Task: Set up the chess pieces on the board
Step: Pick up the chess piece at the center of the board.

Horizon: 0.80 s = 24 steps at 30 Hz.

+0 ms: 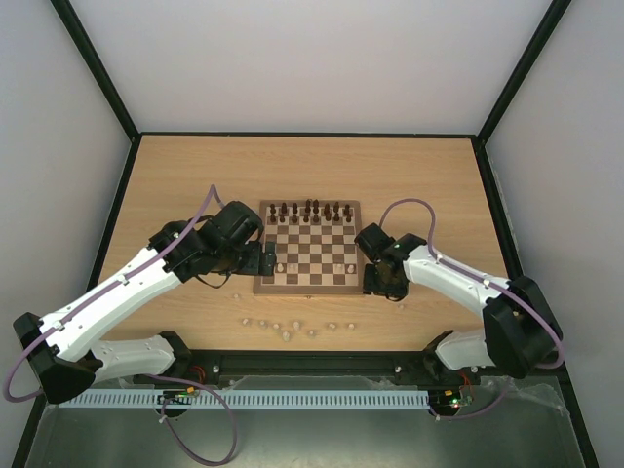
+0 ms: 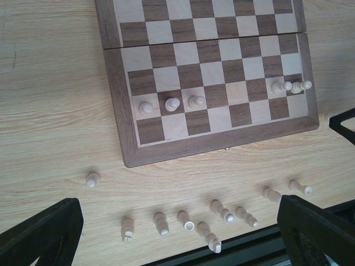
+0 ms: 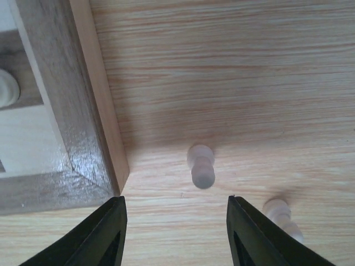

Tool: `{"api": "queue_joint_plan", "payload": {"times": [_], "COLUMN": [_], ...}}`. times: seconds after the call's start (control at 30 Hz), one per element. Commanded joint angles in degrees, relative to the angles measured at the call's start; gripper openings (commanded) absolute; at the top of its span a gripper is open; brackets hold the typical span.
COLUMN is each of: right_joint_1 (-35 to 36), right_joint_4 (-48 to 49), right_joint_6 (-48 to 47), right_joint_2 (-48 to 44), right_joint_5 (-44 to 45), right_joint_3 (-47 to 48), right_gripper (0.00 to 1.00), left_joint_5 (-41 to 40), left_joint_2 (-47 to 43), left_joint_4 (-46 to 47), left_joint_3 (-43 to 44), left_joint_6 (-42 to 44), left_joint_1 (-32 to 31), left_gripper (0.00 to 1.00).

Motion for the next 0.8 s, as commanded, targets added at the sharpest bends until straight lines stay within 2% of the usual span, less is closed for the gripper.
{"api": "queue_joint_plan", "payload": {"times": [0.0, 0.33, 0.77], "right_joint_1": [-1.01, -2.35, -4.27], "right_joint_4": [-0.78, 0.63, 2.44], "right_joint_6": [-1.62, -1.97, -2.58], "right_joint_2": [2.52, 5.12, 7.93], "right_joint_5": [0.11, 0.33, -0.58], "right_joint_3": [1.31, 0.1, -0.47], "right_gripper": [0.47, 0.41, 0.25], "left_joint_5": [-0.06, 0.31, 0.27], "left_joint_2": [-0.52, -0.09, 0.77], "left_joint_4": [-0.3, 0.42, 0.3], "left_joint_3": [-0.6, -1.32, -1.15], "left_joint_6": [-0.25, -0.05, 0.69], "left_joint_1": [0.51, 0.6, 0.95], "left_gripper": [0.99, 0.99, 0.99]}}
